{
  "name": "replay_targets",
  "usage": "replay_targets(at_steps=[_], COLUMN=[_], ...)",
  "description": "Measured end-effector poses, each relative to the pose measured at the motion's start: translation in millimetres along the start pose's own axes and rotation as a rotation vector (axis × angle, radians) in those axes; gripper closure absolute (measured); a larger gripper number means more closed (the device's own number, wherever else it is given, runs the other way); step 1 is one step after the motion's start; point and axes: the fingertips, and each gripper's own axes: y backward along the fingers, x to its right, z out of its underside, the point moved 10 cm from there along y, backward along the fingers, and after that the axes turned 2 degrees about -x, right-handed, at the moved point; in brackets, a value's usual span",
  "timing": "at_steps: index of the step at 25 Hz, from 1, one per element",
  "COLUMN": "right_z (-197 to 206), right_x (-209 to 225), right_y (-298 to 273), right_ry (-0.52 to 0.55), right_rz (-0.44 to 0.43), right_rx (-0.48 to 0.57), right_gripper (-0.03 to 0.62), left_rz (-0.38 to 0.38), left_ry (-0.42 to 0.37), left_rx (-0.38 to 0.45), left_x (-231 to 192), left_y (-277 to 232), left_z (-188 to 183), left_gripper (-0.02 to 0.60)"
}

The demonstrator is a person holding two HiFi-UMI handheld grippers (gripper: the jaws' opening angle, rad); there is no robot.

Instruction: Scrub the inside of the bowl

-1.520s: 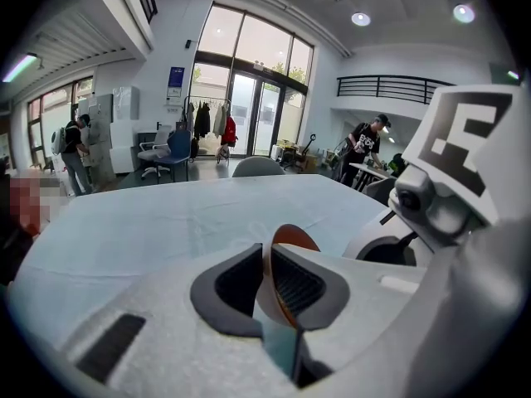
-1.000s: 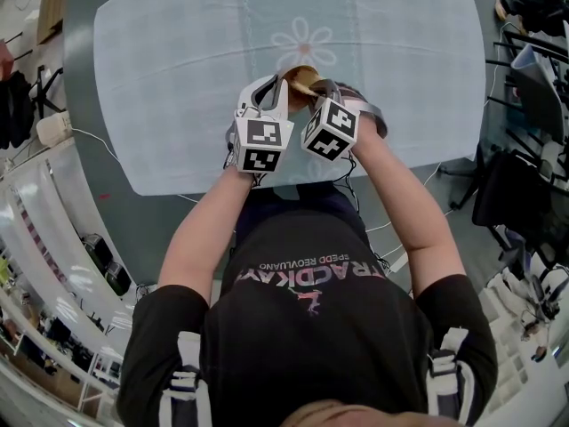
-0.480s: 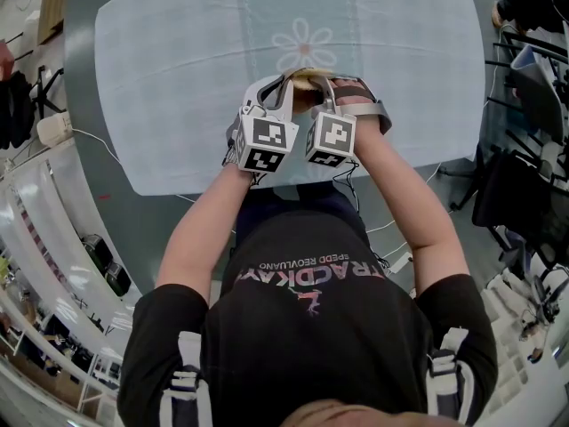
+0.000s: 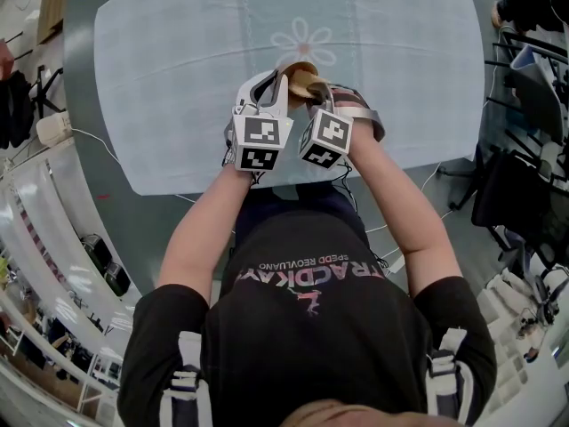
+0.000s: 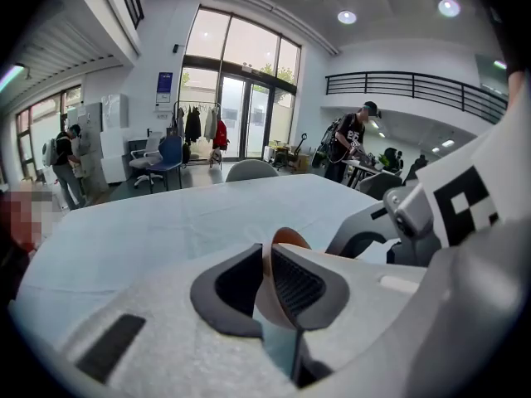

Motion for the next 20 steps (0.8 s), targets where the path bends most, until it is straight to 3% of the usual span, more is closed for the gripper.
replay_targets(at_steps=[5,12,16,20], right_z=[-7,-19,-18,-11], right_x=[-8,-8,-7,-6], right_y=[1,15,19,19], right_ry=[-0.137,-0.353,-0.351,-0.300], right_rz=[-0.116,-0.240,-0.261,-0.284], right_rx=[0.044,0.196,0.232,0.194], right_gripper=[0.562,0.562,0.562,0.562], left_rz=[-0.014,-0.028,-0.015,0.007], left_ry=[0.038,0.095,0.098,0.101], left_rx=[0.011,0.019,0.021,0.013], left_x=[0,-1,-1,1], left_y=[1,5,7,8], left_z=[-1,3,2,1], left_gripper=[0.537,0.538,0.538,0.538])
